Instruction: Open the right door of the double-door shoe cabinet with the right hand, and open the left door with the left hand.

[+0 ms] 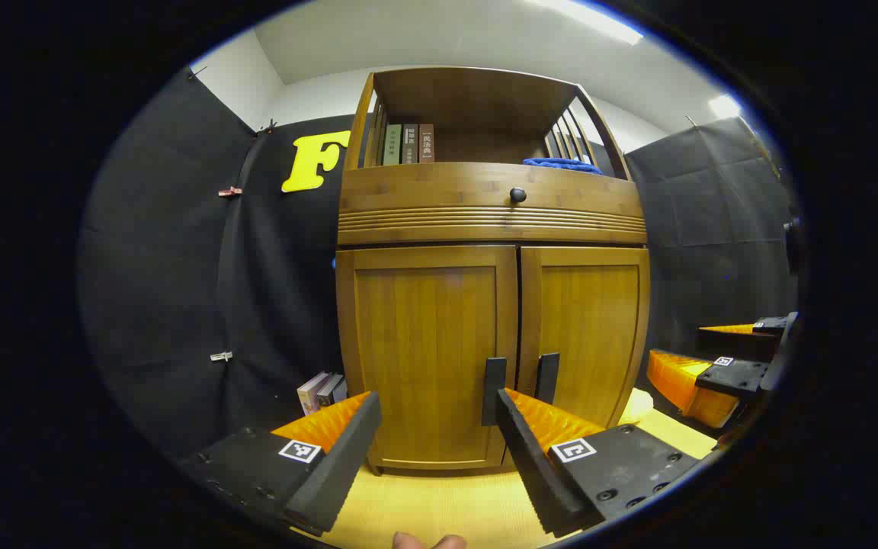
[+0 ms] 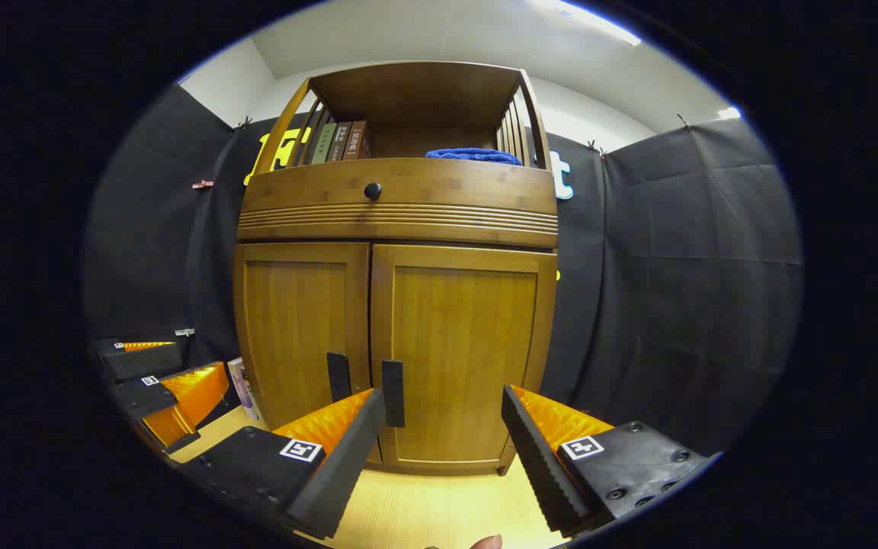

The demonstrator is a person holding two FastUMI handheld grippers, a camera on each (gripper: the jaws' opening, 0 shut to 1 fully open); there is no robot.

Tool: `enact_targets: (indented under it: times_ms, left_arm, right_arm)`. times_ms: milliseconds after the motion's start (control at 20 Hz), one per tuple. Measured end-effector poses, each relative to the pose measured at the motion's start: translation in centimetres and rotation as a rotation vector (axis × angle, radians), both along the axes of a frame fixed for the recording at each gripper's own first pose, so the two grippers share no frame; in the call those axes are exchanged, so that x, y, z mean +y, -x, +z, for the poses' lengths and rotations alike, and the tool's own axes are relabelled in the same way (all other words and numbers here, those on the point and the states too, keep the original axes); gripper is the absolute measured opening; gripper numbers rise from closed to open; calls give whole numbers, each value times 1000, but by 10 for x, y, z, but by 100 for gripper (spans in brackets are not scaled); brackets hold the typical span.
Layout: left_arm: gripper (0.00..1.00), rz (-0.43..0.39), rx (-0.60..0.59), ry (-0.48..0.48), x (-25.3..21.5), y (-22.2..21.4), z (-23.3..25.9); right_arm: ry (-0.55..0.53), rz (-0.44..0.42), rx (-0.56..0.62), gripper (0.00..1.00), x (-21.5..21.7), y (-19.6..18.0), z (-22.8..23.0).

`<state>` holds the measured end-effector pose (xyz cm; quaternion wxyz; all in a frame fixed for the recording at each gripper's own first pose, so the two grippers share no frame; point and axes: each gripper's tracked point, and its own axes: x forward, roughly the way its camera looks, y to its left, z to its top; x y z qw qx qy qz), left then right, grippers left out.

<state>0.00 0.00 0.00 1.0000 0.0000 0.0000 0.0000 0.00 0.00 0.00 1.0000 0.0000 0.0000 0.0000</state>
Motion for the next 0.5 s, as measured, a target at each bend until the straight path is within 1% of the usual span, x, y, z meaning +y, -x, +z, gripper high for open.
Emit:
enact_targets:
  times_ms: [50,100,250,300,350,400,450,500]
  left_arm:
    - [96,1,1,-2,0,1,0]
    - [94,1,2,-4,-1,1,0]
    - [96,0,8,-1,-1,2,0]
    - [94,0,9,0,-1,3,1]
    - [94,-1,10,-1,-1,4,1]
    - [96,0,11,-3,0,4,2]
    - [94,0,11,-4,-1,5,1]
    - [94,1,10,-4,-1,5,2]
  right_arm:
    - [1,0,-1,98,0,1,1]
    - [2,1,-1,98,0,2,0]
    - [1,2,3,97,0,4,-1]
    - [0,2,4,98,0,4,-2]
    - [-1,1,4,97,0,5,-2]
    - [-4,2,5,98,-1,5,-2]
    - [-6,2,4,98,-1,6,-2]
    - [-8,1,3,98,-1,7,-2]
